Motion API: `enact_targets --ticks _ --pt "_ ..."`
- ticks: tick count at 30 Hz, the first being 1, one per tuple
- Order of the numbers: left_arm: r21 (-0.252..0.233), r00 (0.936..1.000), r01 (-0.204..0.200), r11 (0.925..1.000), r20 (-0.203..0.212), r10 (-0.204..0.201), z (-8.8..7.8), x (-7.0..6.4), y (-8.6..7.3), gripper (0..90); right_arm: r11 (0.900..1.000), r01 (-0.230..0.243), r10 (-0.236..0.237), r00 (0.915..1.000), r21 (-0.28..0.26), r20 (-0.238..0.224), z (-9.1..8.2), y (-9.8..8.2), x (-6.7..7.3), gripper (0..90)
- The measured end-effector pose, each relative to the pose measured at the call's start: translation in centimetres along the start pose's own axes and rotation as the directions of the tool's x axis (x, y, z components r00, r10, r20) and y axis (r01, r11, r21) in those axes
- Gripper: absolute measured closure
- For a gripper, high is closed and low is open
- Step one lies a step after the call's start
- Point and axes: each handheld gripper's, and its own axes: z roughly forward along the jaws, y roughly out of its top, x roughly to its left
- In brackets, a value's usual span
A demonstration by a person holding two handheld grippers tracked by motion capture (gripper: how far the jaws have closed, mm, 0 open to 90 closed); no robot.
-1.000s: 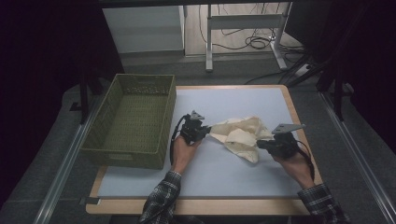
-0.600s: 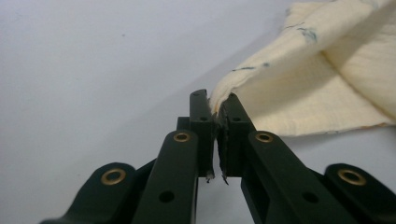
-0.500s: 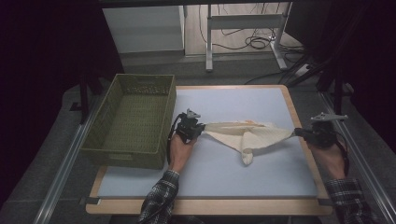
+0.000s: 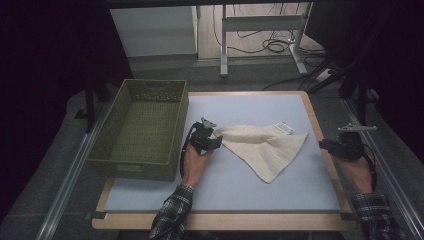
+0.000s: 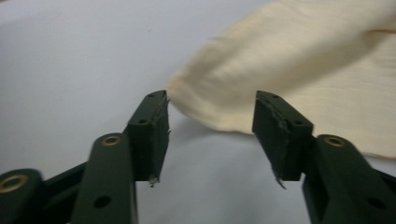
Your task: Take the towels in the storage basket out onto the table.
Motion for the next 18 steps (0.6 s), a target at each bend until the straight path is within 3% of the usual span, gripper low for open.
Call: enact_targets --ticks 3,4,5,8,11,12,16,18 --pt "-0.003 0.998 -0.057 0.9984 0.027 0.057 -1.0 -1.6 -0.2 40.0 1.0 -0.016 0.015 0.9989 -0.019 -0.043 -0.7 -0.3 0.5 74.3" --pt "-0.011 0.9949 -0.065 0.9978 0.077 0.066 -1.2 -2.1 -0.4 39.3 1.0 -0.015 0.014 0.9982 -0.024 -0.058 -0.9 -0.4 0.8 74.1" --pt "-0.012 0.9911 -0.066 0.9978 0.115 0.067 -1.3 -2.5 -0.5 39.8 1.0 -0.014 0.012 0.9971 -0.027 -0.076 -1.0 -0.6 1.3 73.8" --pt "-0.009 0.9715 -0.091 0.9958 0.219 0.091 -1.2 -4.4 -0.7 39.7 0.999 0.017 -0.02 0.9942 -0.028 -0.106 -0.8 -1.0 2.7 72.9" --pt "-0.014 0.9391 -0.142 0.9898 0.314 0.139 -1.0 -6.9 -0.7 41.1 0.998 0.052 -0.055 0.991 -0.025 -0.122 -0.3 -1.4 4.1 71.9" --pt "-0.017 0.9239 -0.166 0.986 0.347 0.161 -0.8 -7.8 -0.7 42.3 0.998 0.058 -0.061 0.9905 -0.026 -0.123 -0.2 -1.4 4.3 71.6" --pt "-0.022 0.8778 -0.245 0.9694 0.42 0.231 0.0 -11.3 -0.6 45.5 0.997 0.069 -0.071 0.9897 -0.019 -0.124 0.1 -1.7 4.7 70.6" --pt "-0.021 0.8588 -0.267 0.9636 0.449 0.247 0.4 -12.4 -0.7 47.5 0.998 0.063 -0.066 0.9908 -0.021 -0.118 0.1 -1.9 4.5 70.1"
